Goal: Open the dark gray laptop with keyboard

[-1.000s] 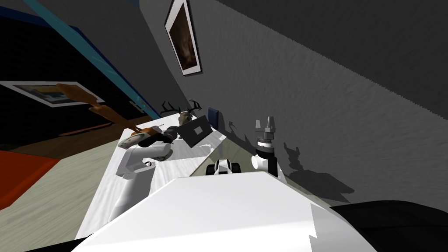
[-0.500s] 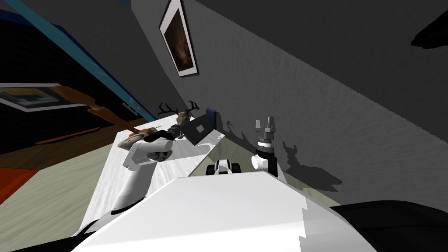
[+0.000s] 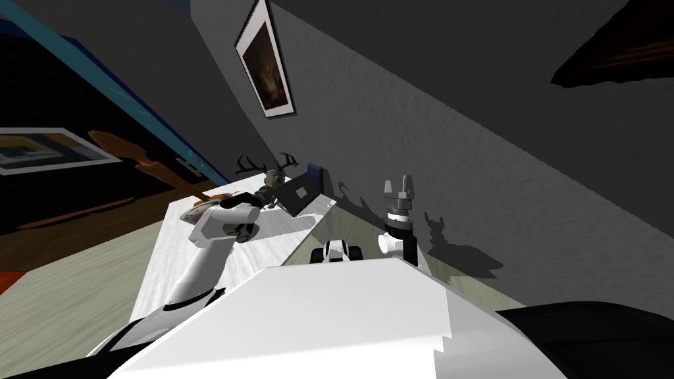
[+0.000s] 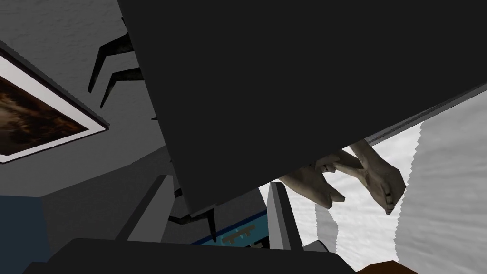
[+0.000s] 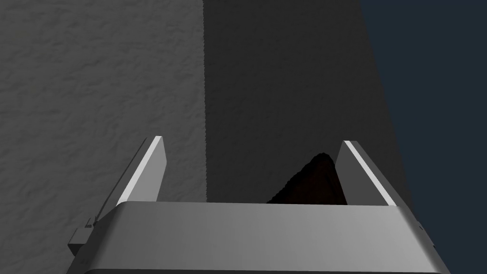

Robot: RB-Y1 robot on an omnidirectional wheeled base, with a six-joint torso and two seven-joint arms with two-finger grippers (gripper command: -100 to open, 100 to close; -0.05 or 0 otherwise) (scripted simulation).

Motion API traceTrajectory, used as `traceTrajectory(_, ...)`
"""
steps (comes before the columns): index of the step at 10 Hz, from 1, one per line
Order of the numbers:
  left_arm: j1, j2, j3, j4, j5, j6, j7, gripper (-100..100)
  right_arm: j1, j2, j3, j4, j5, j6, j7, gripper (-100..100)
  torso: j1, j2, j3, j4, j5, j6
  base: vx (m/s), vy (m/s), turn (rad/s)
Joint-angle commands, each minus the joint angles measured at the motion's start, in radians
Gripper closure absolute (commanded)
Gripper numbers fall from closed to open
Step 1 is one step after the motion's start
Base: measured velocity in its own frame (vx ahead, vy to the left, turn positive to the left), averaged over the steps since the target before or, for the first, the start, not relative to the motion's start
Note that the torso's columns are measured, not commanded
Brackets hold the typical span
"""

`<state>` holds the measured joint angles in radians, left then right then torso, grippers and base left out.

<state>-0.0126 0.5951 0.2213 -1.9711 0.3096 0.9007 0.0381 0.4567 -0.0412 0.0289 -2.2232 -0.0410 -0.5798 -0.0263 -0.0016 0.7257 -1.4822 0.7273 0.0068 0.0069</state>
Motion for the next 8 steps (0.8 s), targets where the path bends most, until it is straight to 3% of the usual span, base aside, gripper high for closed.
traceTrajectory(1,-0.002,-0.006,-0.019,0.065,0.007,0.007,0.002,100,0.000,0.000,0.000,0.000,0.000,0.000,0.000,0,0.000,-0.003,-0.002,-0.002,0.000,-0.002,0.014,-0.009,0.011)
traceTrajectory(2,-0.002,-0.006,-0.019,0.094,0.007,0.007,0.002,100,0.000,0.000,0.000,0.000,0.000,0.000,0.000,0,0.004,-0.005,-0.003,-0.005,0.003,-0.003,0.009,-0.014,0.015)
traceTrajectory(3,-0.066,0.055,-0.055,0.129,0.058,-0.027,0.014,100,0.000,0.000,0.000,0.000,0.000,0.000,0.000,0,0.008,-0.006,-0.004,-0.006,0.005,-0.002,-0.103,0.026,-0.206)
traceTrajectory(4,-0.067,0.066,-0.067,0.160,0.086,-0.027,0.014,100,0.000,0.000,0.000,0.000,0.000,0.000,0.000,0,0.009,-0.003,-0.003,-0.005,0.006,0.006,-0.133,0.038,-0.255)
traceTrajectory(5,-0.067,0.066,-0.069,0.201,0.086,-0.027,0.014,100,0.000,0.000,0.000,0.000,0.000,0.000,0.000,0,0.004,-0.008,-0.005,-0.007,0.006,0.011,-0.079,0.018,-0.066)
traceTrajectory(8,-0.067,0.066,-0.069,0.255,0.086,-0.027,0.014,100,0.000,0.000,0.000,0.000,0.000,0.000,0.000,0,0.003,-0.012,-0.008,-0.009,0.004,0.002,0.003,-0.005,0.014)
